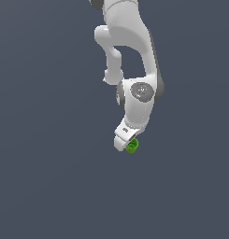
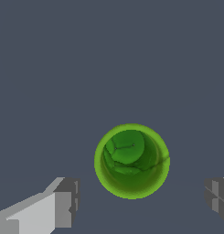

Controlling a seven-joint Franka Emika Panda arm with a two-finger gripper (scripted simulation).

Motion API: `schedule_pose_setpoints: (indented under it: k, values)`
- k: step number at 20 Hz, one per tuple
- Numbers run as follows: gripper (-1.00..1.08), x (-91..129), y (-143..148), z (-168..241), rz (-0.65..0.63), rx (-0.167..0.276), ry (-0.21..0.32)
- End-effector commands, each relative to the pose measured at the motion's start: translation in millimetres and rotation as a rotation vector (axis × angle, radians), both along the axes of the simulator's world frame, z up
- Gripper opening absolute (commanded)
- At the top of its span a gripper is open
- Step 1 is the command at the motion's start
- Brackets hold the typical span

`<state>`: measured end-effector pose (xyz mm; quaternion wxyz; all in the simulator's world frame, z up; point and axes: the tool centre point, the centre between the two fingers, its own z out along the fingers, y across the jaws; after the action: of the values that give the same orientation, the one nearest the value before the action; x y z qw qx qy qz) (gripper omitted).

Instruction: Pick up the object and move it to a goal position.

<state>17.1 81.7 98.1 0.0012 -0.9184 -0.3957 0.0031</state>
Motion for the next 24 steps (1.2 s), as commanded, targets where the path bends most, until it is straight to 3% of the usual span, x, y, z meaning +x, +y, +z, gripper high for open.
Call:
schedule_pose_setpoints:
  k: [1, 13, 24]
  values:
    - [1.0, 1, 4, -2, 0.045, 0.0, -0.003]
    - [1.0, 2, 8, -9, 0.097, 0.001, -0.006]
    - [1.0, 2, 8, -54, 0.102, 0.001, -0.007]
